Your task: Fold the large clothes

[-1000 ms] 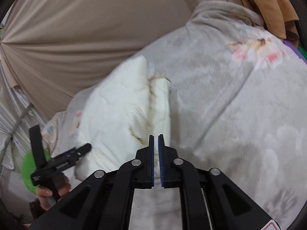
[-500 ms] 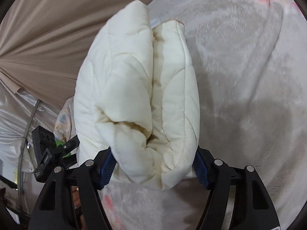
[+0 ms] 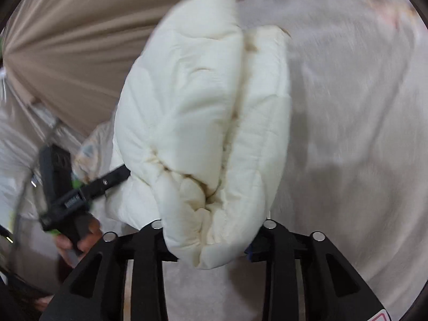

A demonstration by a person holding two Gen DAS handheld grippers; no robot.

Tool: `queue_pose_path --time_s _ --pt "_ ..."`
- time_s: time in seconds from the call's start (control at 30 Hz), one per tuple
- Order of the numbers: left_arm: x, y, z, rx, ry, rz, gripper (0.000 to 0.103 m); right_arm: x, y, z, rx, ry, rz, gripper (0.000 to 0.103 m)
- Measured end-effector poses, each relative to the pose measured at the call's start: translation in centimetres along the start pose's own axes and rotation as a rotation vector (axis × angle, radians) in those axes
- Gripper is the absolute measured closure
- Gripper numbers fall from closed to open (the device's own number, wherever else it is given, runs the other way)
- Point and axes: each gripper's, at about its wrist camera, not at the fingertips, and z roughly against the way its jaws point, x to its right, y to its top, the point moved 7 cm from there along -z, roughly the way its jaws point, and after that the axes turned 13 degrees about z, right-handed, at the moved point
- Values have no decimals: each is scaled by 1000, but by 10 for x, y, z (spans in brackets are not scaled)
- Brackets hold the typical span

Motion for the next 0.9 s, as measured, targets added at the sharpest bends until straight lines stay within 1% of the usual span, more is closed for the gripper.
queue_pose_path --time_s 0.07,0.13,0.2,0.23,0.27,0.33,0.4,0.43,0.47,0.5,0.53,0.57,0.6,0.63,0.67,0.73,0.77,0.83,0.9 --pt "2 3 10 28 15 -10 18 -5 4 18 26 -36 18 62" --pt "8 10 28 86 53 -55 20 -11 10 36 64 -84 39 59" --pt "19 16 47 161 93 -113 19 -15 21 50 103 -120 48 57" --pt "24 20 54 196 116 -134 15 -16 26 53 117 -132 44 52" --pt "28 24 57 217 132 -148 12 -16 34 54 135 -142 40 44" --pt "34 29 56 238 158 -177 11 -9 43 50 129 -146 38 40" --pt "35 32 46 217 177 -175 11 -3 51 34 98 -125 7 38" --pt "34 32 42 201 176 -158 11 -4 55 25 83 -98 0 52" --pt "33 31 41 190 172 -144 11 -10 59 25 93 -99 15 69" --pt "34 30 41 184 166 -131 11 -21 63 29 124 -96 49 73" --pt "34 29 41 189 162 -128 11 -38 68 37 166 -64 101 79" --pt "34 30 45 203 165 -129 11 -58 72 48 211 -1 145 82" --pt "35 31 48 215 170 -133 11 -68 74 53 229 30 172 82" --pt "34 32 50 224 176 -138 11 -70 71 53 232 17 191 83" --pt "33 32 50 224 185 -140 11 -61 66 45 208 -17 182 83" --pt "28 32 45 210 211 -134 11 -16 42 9 81 -109 94 82" --pt "25 31 41 197 221 -126 11 -1 34 0 63 -119 68 80" --pt "21 29 33 169 218 -107 10 9 28 1 59 -109 22 77" --pt "17 28 29 154 229 -88 11 4 32 9 63 -107 34 71"
